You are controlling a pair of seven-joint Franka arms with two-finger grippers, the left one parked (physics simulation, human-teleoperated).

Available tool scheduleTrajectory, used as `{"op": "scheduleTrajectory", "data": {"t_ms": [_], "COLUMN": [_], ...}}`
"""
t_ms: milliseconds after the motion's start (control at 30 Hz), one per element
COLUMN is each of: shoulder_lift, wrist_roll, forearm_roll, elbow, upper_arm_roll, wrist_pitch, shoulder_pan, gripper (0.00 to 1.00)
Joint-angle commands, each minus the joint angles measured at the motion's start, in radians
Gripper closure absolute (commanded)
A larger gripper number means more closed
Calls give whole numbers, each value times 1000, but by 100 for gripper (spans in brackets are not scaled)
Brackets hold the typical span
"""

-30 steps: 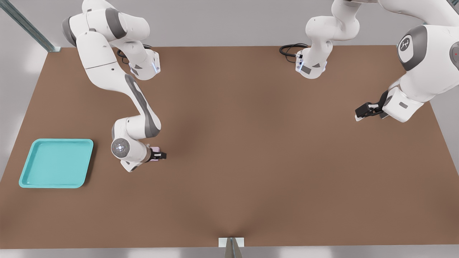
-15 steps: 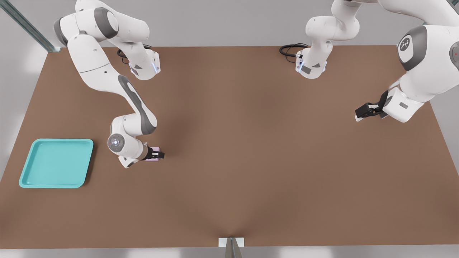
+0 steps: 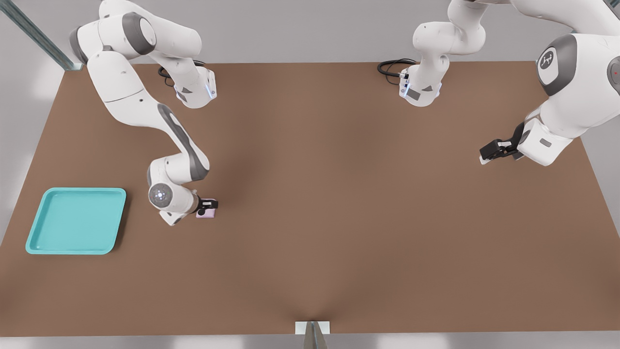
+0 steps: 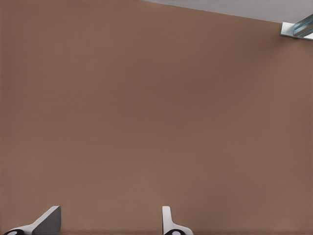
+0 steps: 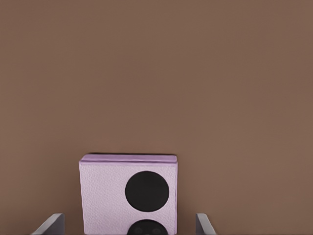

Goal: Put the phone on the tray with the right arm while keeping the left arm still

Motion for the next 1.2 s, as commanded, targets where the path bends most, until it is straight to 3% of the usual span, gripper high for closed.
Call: {"op": "scheduleTrajectory", "data": {"t_ms": [0, 333, 500, 967, 1167], "shoulder_lift": [19, 44, 46, -30, -60], "wrist_roll": [-51, -51, -51, -51, -250], "forearm_roll": [-8, -8, -8, -8, -8], "elbow": [3, -3, -3, 11, 80], "upper_arm_roll": [0, 0, 0, 2, 4], "wrist_pitch": [53, 79, 85, 53, -13], "shoulder_pan": [-2, -2, -7, -14, -177], "gripper": [0, 1, 23, 24, 24]}}
